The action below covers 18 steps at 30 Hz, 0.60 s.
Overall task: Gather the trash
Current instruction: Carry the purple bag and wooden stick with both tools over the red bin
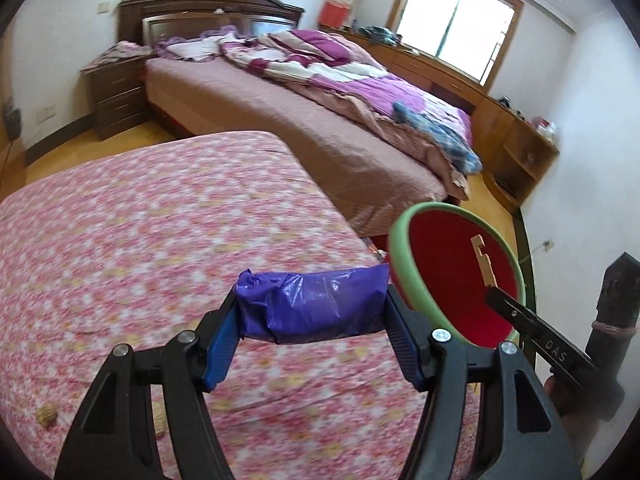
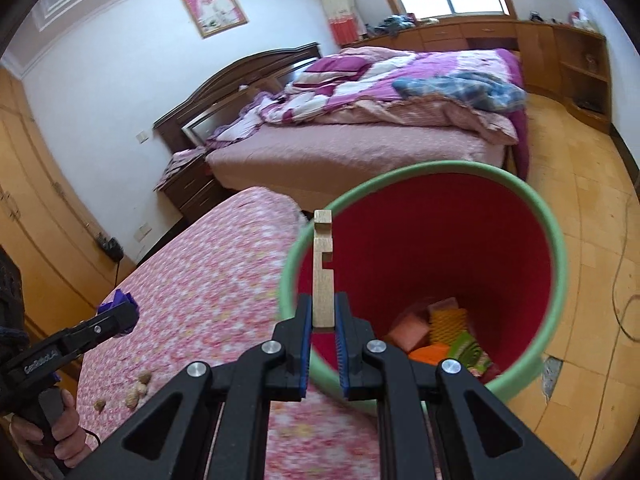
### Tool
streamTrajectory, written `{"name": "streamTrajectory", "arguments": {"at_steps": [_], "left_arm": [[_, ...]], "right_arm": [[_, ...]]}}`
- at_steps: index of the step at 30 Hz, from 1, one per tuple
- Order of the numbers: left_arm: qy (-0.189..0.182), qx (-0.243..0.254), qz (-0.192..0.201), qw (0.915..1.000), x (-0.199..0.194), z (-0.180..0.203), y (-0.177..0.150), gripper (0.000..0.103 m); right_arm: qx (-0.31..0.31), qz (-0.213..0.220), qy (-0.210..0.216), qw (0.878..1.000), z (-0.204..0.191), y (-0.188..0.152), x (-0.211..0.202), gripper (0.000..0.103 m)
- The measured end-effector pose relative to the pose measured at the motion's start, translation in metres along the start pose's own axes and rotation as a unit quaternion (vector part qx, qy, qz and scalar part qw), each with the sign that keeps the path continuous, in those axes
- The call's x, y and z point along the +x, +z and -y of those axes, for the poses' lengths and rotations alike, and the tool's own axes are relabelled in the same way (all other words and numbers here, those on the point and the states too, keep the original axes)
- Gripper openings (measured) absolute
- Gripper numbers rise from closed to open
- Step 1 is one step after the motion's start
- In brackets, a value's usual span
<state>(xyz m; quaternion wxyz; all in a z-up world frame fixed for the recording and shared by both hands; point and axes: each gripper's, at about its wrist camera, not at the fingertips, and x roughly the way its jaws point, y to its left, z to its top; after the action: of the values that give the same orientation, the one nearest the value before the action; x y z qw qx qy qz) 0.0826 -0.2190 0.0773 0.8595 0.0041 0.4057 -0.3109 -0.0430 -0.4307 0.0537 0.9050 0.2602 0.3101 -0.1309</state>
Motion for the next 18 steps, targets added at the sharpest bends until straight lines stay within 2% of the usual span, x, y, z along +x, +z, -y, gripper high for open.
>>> {"name": "streamTrajectory", "arguments": {"at_steps": [10,18], "left_arm": [[-0.016,0.051,-0.019,0.9984,0.031,0.043,0.008,0.067],[-0.046,0.088,-0.022,0.9949,0.049,0.078,0.013,0.067]], "right_arm": [[0.047,0.011,-0.052,0.997,0.054,0.003,-0.003,0.013],[0.061,0.017,-0.065,0.996,0.07,0.005,-0.006,0.016]]}}
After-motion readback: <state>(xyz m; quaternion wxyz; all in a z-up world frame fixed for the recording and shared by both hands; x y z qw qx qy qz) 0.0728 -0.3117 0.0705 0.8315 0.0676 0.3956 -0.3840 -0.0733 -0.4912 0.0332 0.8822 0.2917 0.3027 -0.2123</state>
